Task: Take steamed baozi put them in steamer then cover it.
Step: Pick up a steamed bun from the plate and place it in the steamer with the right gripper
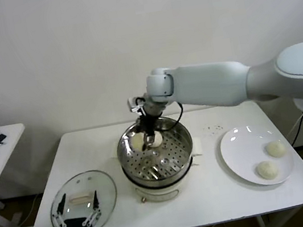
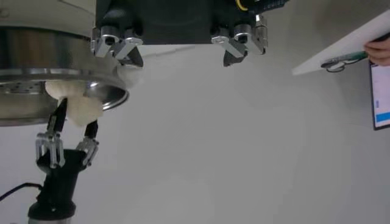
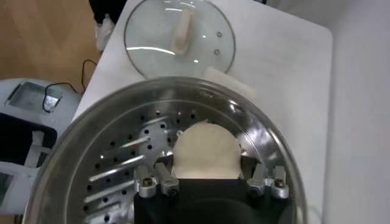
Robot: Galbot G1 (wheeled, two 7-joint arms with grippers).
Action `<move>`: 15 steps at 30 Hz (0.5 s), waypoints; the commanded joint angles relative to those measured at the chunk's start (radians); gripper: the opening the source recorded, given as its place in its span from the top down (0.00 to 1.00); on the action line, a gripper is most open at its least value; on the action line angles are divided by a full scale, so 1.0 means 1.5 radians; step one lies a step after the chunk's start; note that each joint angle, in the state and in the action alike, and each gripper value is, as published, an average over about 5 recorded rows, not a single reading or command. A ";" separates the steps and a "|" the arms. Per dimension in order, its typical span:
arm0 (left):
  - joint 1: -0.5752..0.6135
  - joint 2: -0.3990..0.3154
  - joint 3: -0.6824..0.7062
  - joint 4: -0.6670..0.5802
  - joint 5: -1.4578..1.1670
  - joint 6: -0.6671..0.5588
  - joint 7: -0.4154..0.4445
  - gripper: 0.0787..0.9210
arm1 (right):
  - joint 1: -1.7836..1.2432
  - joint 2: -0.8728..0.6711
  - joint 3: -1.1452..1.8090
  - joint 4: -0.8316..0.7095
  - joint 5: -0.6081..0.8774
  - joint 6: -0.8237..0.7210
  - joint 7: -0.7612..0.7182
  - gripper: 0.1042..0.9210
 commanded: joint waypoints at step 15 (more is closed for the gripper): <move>-0.009 0.004 -0.002 0.017 0.001 0.009 -0.006 0.12 | -0.063 0.035 -0.005 -0.026 -0.013 0.000 0.009 0.15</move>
